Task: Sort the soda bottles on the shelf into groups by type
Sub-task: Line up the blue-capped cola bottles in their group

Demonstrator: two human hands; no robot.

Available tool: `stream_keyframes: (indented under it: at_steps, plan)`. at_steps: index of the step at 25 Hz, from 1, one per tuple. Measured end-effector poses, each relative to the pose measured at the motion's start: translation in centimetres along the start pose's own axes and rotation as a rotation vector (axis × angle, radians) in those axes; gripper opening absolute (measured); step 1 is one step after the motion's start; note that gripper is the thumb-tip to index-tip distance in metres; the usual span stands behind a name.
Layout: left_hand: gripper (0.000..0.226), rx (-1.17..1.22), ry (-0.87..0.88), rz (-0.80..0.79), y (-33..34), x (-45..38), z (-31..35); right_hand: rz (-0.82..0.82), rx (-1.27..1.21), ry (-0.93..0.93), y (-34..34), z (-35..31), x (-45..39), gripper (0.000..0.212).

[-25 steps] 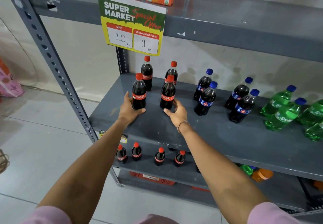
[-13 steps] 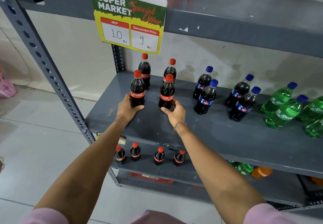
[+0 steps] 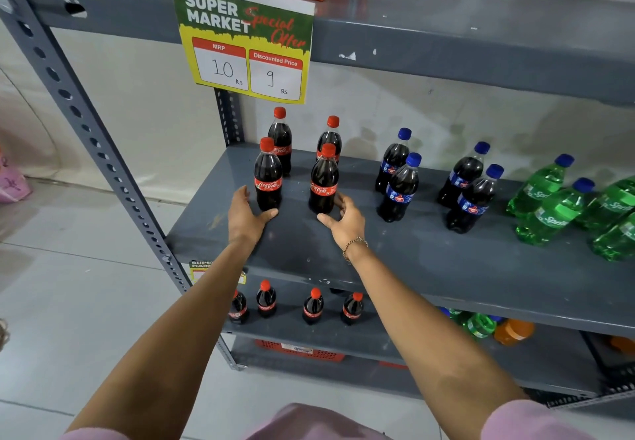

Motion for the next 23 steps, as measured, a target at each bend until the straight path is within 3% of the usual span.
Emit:
stream_keyframes:
  at_steps: [2,4,6,8,11,14,17,23]
  plan:
    - [0.063,0.059,-0.027,0.153,0.4,1.9,0.0,0.031,-0.027,0.007,-1.1,0.5,0.9,0.055]
    - [0.044,0.077,-0.032,0.21,1.3,3.6,0.6,0.116,-0.059,0.017,-2.7,1.0,2.1,0.037]
    - [0.036,0.08,-0.011,0.13,2.8,5.0,1.8,0.241,-0.097,0.045,-4.8,1.4,3.2,0.024]
    - [0.041,0.093,0.028,0.016,4.7,6.0,3.2,0.339,-0.102,0.072,-7.0,2.0,3.7,0.019]
    - [0.078,0.019,0.069,-0.071,6.7,6.1,4.8,0.442,-0.158,0.106,-10.1,2.7,3.5,0.022]
    - [0.101,-0.031,0.093,-0.171,7.9,4.7,5.6,0.319,-0.181,0.1,-11.6,3.2,2.2,0.045]
    - [0.092,0.017,0.118,-0.196,8.5,3.8,5.9,0.177,-0.133,0.083,-11.7,3.4,0.6,0.069]
    - [0.057,0.023,0.144,-0.126,9.0,3.2,6.1,0.265,-0.164,0.081,-11.2,3.8,-1.0,0.054]
Point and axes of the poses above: each hand's wrist, its own x-axis away from the middle knuckle, its own y-axis out of the palm, z = x × y, the point moved 2 cm from there along -x, towards the middle knuckle, and after that the axes turned 5 degrees about -x, right-handed, at the moved point
